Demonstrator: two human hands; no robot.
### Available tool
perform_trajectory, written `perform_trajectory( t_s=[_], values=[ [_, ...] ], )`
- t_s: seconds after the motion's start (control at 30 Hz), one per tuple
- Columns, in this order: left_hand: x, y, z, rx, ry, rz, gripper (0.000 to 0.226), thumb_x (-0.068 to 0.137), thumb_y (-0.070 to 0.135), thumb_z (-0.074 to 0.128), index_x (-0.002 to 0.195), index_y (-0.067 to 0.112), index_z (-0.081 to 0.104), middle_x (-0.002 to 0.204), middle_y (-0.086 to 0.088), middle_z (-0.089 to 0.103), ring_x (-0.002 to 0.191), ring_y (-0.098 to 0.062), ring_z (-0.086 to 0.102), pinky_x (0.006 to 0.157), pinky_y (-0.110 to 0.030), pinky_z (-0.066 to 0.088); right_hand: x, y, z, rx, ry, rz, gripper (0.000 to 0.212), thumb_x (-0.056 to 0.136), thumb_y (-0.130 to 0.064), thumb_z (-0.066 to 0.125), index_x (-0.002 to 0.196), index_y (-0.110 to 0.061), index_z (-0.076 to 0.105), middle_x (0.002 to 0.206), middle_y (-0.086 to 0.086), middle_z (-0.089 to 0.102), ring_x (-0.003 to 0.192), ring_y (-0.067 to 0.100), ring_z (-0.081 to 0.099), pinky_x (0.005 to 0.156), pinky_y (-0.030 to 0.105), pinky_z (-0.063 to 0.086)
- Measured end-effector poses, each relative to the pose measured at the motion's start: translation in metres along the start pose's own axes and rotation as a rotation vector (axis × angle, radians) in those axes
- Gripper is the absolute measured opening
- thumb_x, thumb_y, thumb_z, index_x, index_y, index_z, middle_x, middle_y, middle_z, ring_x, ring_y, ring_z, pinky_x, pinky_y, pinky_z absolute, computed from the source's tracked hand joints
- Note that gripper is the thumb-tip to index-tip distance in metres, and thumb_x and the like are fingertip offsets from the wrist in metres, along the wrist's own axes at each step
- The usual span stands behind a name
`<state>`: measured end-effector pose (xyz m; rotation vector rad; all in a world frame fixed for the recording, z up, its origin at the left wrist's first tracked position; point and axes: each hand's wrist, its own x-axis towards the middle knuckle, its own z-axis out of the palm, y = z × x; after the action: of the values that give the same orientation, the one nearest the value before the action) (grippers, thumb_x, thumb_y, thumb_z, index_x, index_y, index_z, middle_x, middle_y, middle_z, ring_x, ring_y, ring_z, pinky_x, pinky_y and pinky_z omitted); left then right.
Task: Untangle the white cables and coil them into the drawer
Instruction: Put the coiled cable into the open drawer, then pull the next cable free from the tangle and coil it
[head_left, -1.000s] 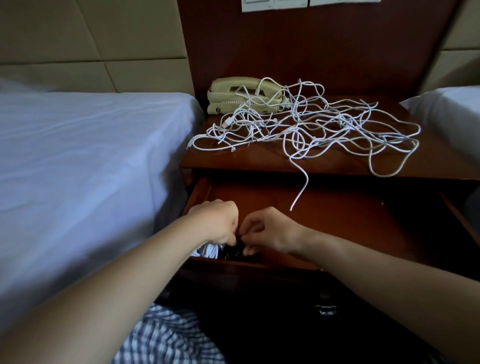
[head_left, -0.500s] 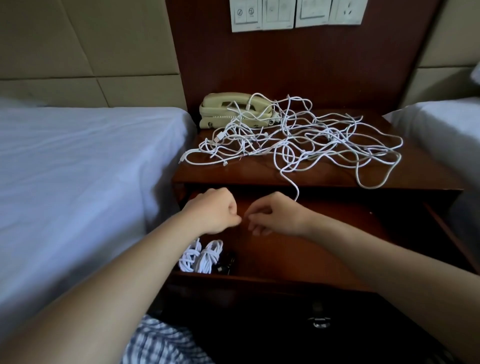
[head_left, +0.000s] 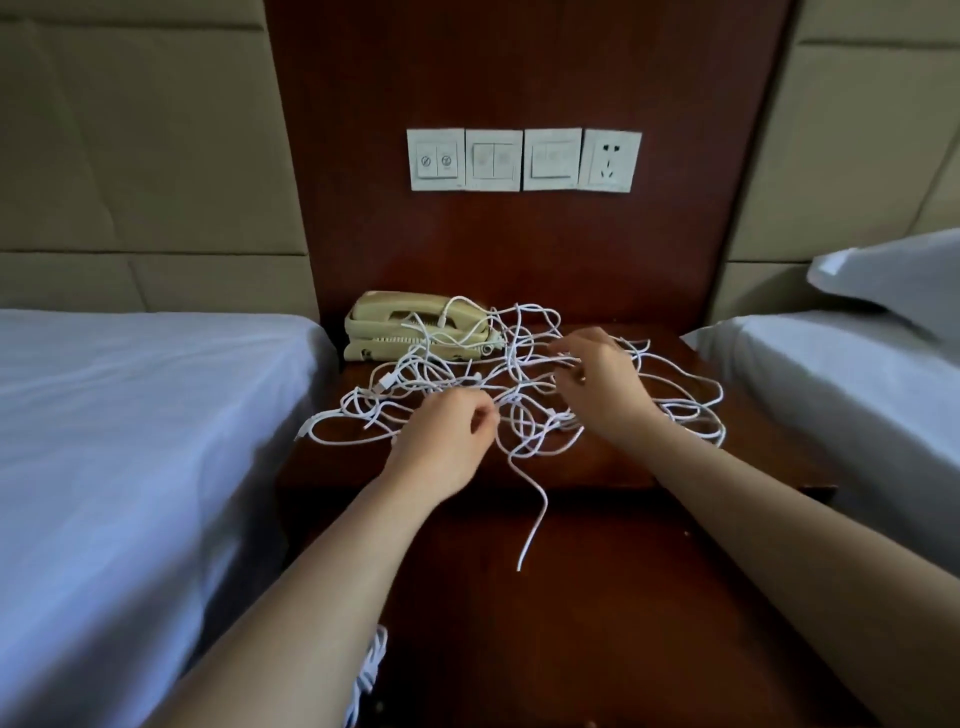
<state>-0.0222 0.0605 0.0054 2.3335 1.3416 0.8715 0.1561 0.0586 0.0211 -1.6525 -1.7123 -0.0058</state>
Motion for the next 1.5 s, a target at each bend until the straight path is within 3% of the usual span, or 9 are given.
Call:
perform_trajectory(
  t_s=[0.07, 0.2, 0.47, 0.63, 0.83, 0.97, 1.13, 1.33, 1.5],
  values=[
    [0.007, 0.002, 0.005, -0.049, 0.015, 0.003, 0.018, 0.093, 0.020, 0.052, 0.097, 0.016, 0.068, 0.093, 0.001, 0.067, 0.086, -0.016, 0.063, 0.082, -0.037, 0.053, 0.011, 0.007, 0.010, -0.094, -0.071, 0.021, 0.037, 0.093, -0.011, 0.050, 0.129, -0.004, 0.051, 0.129, 0.015, 0.046, 0.095, 0.028, 0.058, 0.083, 0.029, 0.043],
    [0.015, 0.008, 0.019, -0.065, 0.037, 0.043, 0.019, 0.093, 0.018, 0.050, 0.106, 0.016, 0.065, 0.102, 0.000, 0.062, 0.091, -0.013, 0.059, 0.082, -0.029, 0.050, 0.018, 0.024, 0.027, -0.248, -0.182, 0.052, 0.023, 0.093, -0.022, 0.051, 0.103, -0.002, 0.058, 0.111, 0.015, 0.054, 0.102, 0.032, 0.056, 0.076, 0.031, 0.041],
    [0.025, 0.019, 0.031, 0.137, -0.008, 0.166, 0.051, 0.097, 0.030, 0.045, 0.145, 0.022, 0.029, 0.153, 0.003, 0.020, 0.142, -0.016, 0.018, 0.113, -0.036, 0.020, 0.000, 0.035, -0.021, -0.004, 0.094, -0.224, 0.009, 0.091, -0.011, 0.058, 0.083, -0.007, 0.054, 0.083, -0.005, 0.042, 0.071, 0.008, 0.047, 0.066, 0.013, 0.033],
    [0.029, 0.031, 0.040, 0.155, 0.069, 0.271, 0.029, 0.096, 0.031, 0.048, 0.123, 0.021, 0.049, 0.142, 0.004, 0.037, 0.133, -0.017, 0.034, 0.105, -0.035, 0.029, -0.023, 0.036, -0.047, 0.106, 0.195, -0.273, 0.014, 0.093, -0.009, 0.054, 0.083, -0.016, 0.046, 0.084, -0.013, 0.040, 0.075, -0.004, 0.046, 0.067, 0.004, 0.035],
    [0.026, 0.041, 0.031, 0.080, 0.148, 0.196, 0.010, 0.098, 0.025, 0.040, 0.105, 0.020, 0.046, 0.104, 0.006, 0.058, 0.083, -0.014, 0.055, 0.069, -0.030, 0.042, -0.035, 0.044, -0.065, 0.030, 0.267, -0.324, 0.010, 0.093, -0.018, 0.049, 0.084, -0.017, 0.046, 0.088, -0.004, 0.042, 0.075, 0.008, 0.040, 0.070, 0.013, 0.034],
    [0.029, 0.022, 0.020, 0.136, 0.261, 0.086, 0.013, 0.097, 0.023, 0.040, 0.103, 0.017, 0.050, 0.102, 0.004, 0.060, 0.087, -0.015, 0.057, 0.072, -0.031, 0.048, -0.041, 0.054, -0.074, -0.014, 0.301, -0.304, 0.017, 0.094, -0.014, 0.053, 0.082, -0.020, 0.042, 0.087, -0.005, 0.042, 0.075, 0.009, 0.041, 0.068, 0.014, 0.037],
    [0.029, 0.011, 0.011, 0.242, 0.291, 0.076, 0.008, 0.096, 0.021, 0.045, 0.100, 0.017, 0.051, 0.098, 0.001, 0.056, 0.080, -0.015, 0.050, 0.061, -0.026, 0.033, -0.044, 0.070, -0.074, -0.089, 0.291, -0.219, 0.012, 0.091, -0.012, 0.057, 0.082, -0.013, 0.050, 0.087, -0.004, 0.042, 0.077, 0.018, 0.046, 0.065, 0.031, 0.042],
    [0.022, 0.005, -0.004, 0.108, 0.298, 0.041, 0.003, 0.093, 0.018, 0.051, 0.093, 0.017, 0.047, 0.097, 0.002, 0.057, 0.083, -0.018, 0.054, 0.064, -0.027, 0.033, -0.038, 0.085, -0.067, -0.146, 0.305, -0.062, 0.012, 0.092, -0.016, 0.057, 0.088, -0.005, 0.057, 0.090, -0.002, 0.045, 0.084, 0.019, 0.048, 0.067, 0.032, 0.042],
    [0.016, 0.018, 0.003, -0.074, 0.142, 0.048, 0.039, 0.097, 0.026, 0.045, 0.136, 0.018, 0.046, 0.136, 0.002, 0.051, 0.125, -0.014, 0.046, 0.098, -0.024, 0.034, -0.036, 0.082, -0.046, -0.384, 0.227, -0.033, 0.011, 0.087, -0.015, 0.064, 0.095, -0.011, 0.070, 0.097, 0.008, 0.060, 0.090, 0.030, 0.051, 0.072, 0.039, 0.044]
  ],
)
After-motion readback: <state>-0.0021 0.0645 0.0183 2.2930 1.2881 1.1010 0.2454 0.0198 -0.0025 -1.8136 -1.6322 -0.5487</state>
